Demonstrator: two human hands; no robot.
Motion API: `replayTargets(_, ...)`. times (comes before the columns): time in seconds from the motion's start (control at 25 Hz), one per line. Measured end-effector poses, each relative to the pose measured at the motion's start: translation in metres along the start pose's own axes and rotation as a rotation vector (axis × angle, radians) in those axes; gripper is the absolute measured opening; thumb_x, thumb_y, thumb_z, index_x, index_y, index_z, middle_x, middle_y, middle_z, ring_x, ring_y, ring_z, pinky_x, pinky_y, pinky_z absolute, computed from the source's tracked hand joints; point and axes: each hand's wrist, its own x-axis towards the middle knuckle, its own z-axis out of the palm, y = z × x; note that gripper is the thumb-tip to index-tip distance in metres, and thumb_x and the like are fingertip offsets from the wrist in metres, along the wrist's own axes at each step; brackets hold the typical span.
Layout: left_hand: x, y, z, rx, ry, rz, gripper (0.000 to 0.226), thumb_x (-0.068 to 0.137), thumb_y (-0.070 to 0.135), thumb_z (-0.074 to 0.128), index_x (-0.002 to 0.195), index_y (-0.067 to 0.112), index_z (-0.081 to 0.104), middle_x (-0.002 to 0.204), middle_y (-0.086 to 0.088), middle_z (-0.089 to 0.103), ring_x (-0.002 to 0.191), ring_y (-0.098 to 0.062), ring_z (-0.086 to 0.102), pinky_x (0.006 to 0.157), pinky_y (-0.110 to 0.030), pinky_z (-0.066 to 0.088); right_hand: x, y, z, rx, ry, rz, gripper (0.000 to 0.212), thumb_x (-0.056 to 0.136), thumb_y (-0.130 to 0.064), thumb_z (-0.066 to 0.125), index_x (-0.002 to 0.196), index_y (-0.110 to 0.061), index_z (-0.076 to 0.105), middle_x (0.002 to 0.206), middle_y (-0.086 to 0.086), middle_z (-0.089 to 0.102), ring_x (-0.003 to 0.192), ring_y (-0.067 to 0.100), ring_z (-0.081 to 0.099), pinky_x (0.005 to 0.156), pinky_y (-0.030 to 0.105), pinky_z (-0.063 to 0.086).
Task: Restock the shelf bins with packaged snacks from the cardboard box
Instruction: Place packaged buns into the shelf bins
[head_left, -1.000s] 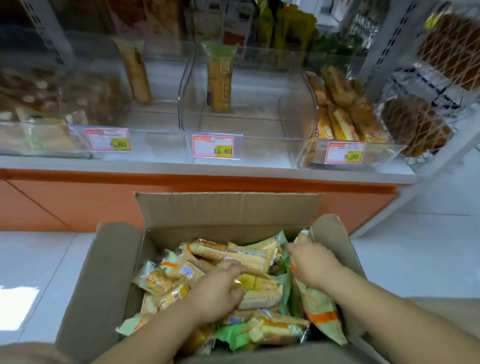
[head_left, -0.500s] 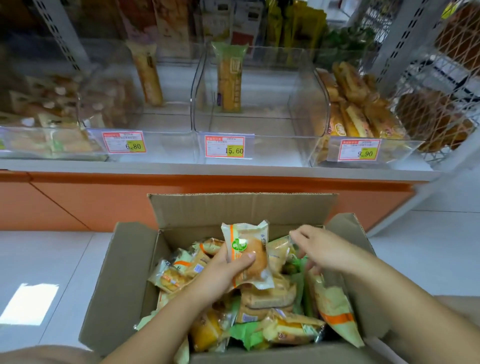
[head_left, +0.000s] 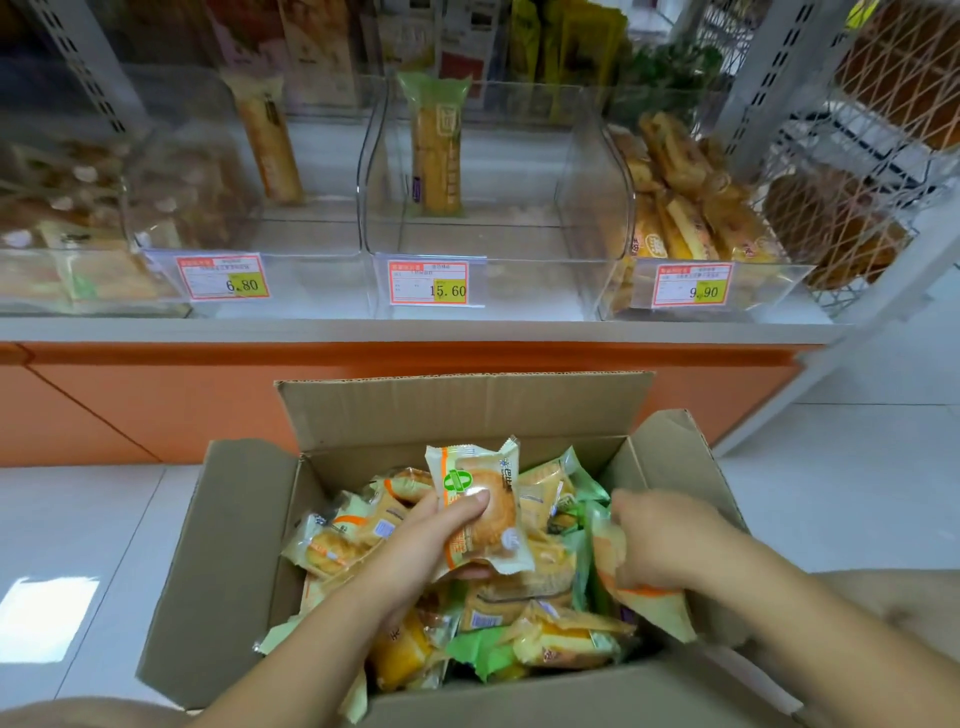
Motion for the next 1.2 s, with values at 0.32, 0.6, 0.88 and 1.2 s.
replayTargets(0.32,-0.004,0.012,-0.006,-0.575,-0.019,-0.126,0.047,0.079,0.019,0.065,0.123,0.003,0.057,0.118,-0.027,0.066,0.115,-0.043,0.061,0.074,-0.053,0.054,0.004,-0.042,0.005,0.871,0.449,-0.371,0.051,0.079,-0.045,0.073,0.121,-0.036,0.046,0.117,-0.021,0.038,0.105,-0.009,0.046,0.084,0.011,0.041)
replayTargets(0.6,-0.007,0.012,-0.02,-0.663,-0.082,-0.095,0.048,0.082,0.018,0.061,0.128,0.005,0.053,0.123,-0.028,0.064,0.11,-0.044,0.064,0.086,-0.063,0.049,0.023,-0.037,-0.006,1.504,0.173,-0.302,0.05,0.08,-0.032,0.074,0.125,-0.028,0.054,0.106,-0.003,0.065,0.096,0.012,0.065,0.079,0.022,0.05)
replayTargets(0.88,-0.005,0.022,-0.029,-0.467,-0.003,0.026,0.059,0.076,0.012,0.073,0.131,0.003,0.055,0.123,-0.026,0.064,0.092,-0.032,0.071,0.08,-0.049,0.058,0.024,-0.043,-0.011,1.553,0.044,-0.399,0.062,0.067,-0.034,0.084,0.122,-0.025,0.055,0.106,-0.007,0.073,0.095,0.01,0.07,0.076,0.024,0.054)
replayTargets(1.2,-0.018,0.037,-0.037,-0.342,0.086,0.124,0.051,0.076,0.016,0.074,0.123,0.008,0.057,0.097,-0.015,0.074,0.078,-0.025,0.074,0.059,-0.035,0.06,0.022,-0.052,-0.021,1.515,0.051,-0.461,0.038,0.09,-0.023,0.063,0.126,-0.032,0.054,0.109,-0.011,0.072,0.096,0.007,0.069,0.079,0.024,0.052)
